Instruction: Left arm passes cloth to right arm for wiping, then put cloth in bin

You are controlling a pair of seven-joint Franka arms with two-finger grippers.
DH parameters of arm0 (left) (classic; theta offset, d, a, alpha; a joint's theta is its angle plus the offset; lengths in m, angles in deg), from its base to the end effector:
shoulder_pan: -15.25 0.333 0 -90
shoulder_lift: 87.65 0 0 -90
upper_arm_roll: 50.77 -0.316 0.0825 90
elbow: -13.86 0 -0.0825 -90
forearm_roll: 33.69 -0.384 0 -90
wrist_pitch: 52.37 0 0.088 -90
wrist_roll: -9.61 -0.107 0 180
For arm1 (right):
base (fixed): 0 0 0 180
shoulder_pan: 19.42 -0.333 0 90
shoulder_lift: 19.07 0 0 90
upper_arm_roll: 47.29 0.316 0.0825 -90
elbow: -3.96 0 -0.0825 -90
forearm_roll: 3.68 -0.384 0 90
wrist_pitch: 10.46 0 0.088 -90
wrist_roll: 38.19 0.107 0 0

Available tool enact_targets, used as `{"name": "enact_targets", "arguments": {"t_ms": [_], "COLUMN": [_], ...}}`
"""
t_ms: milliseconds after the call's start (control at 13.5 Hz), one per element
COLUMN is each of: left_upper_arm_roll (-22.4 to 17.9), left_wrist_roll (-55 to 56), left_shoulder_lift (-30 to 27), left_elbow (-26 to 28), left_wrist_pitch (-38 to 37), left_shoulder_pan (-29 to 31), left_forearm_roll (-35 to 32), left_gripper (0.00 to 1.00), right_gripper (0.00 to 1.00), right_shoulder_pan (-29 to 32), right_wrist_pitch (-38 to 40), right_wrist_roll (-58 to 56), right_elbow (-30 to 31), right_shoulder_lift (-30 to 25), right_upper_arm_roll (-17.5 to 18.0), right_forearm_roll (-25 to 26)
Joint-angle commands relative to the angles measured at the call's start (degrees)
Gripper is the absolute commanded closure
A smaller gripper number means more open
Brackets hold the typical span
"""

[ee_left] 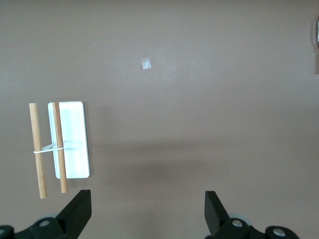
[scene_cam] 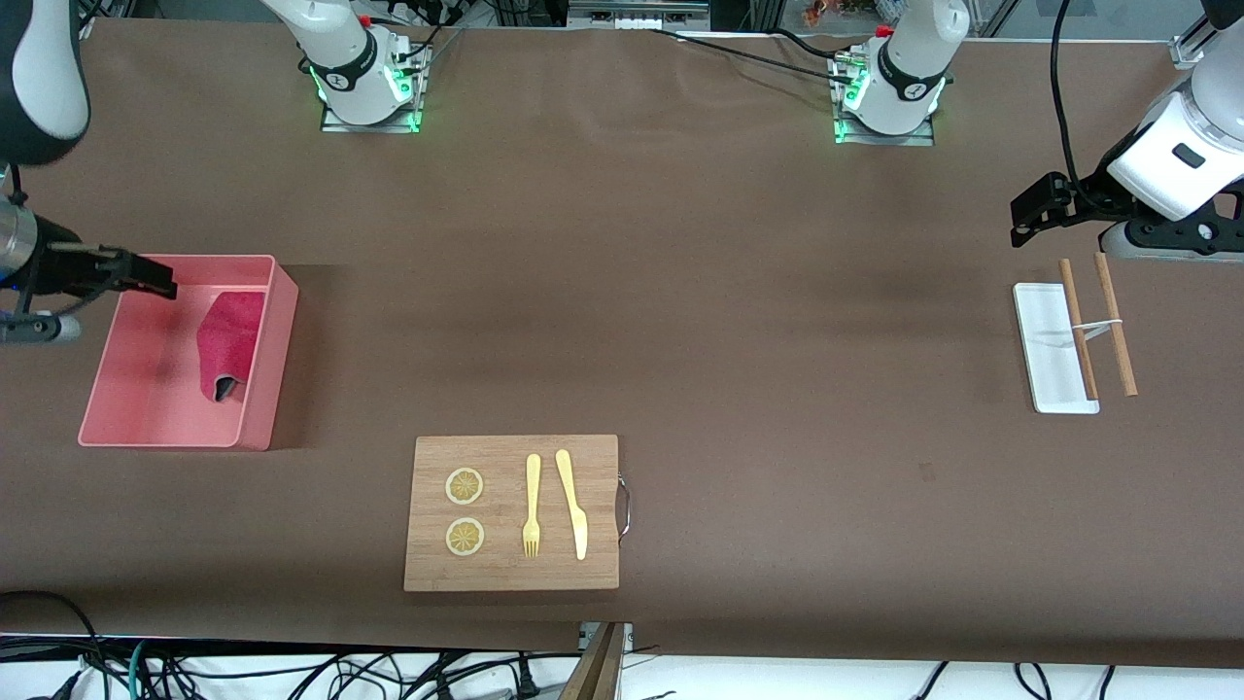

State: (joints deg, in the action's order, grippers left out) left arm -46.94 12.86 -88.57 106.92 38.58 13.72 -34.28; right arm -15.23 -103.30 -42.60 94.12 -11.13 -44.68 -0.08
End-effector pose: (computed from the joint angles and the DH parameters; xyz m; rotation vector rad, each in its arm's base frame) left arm 0.5477 -0.0506 0.6096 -3.1280 0.0580 0.0311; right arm 0.5945 -0.0244 0.5478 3.0856 0.0852 -0.1459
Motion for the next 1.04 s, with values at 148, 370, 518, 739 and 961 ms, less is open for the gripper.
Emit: {"name": "enact_targets", "arguments": {"t_ms": [148,370,518,739,961], "left_upper_arm_roll": [0.0,0.0,0.0,0.1,0.0], "left_wrist_roll": [0.1,0.1,0.1,0.1,0.1], "left_shoulder_lift": [-0.7,-0.7,-0.7,-0.7,-0.7], "left_elbow": [0.0,0.0,0.0,0.0,0.0], "left_wrist_pitch": [0.0,0.0,0.0,0.0,0.0], "left_shoulder_pan": [0.1,0.1,0.1,0.1,0.1], "left_forearm_roll": [0.9,0.9,0.9,0.9,0.9], "left_gripper": [0.00,0.00,0.00,0.00,0.00], "right_gripper": [0.00,0.00,0.00,0.00,0.00], "right_shoulder_pan": [0.5,0.6,0.6,0.6,0.6], "right_wrist_pitch": [2.3,2.6,4.8,6.5,6.5], "right_wrist_roll": [-0.1,-0.1,1.0,5.7,5.5], "right_elbow": [0.5,-0.4,-0.5,-0.6,-0.6], "right_shoulder_lift": [-5.2,-7.4,-7.4,-7.4,-7.3], "right_upper_arm_roll": [1.3,1.3,1.4,1.4,1.6], "right_forearm_roll": [-0.7,0.1,-0.5,-0.7,-0.6]}}
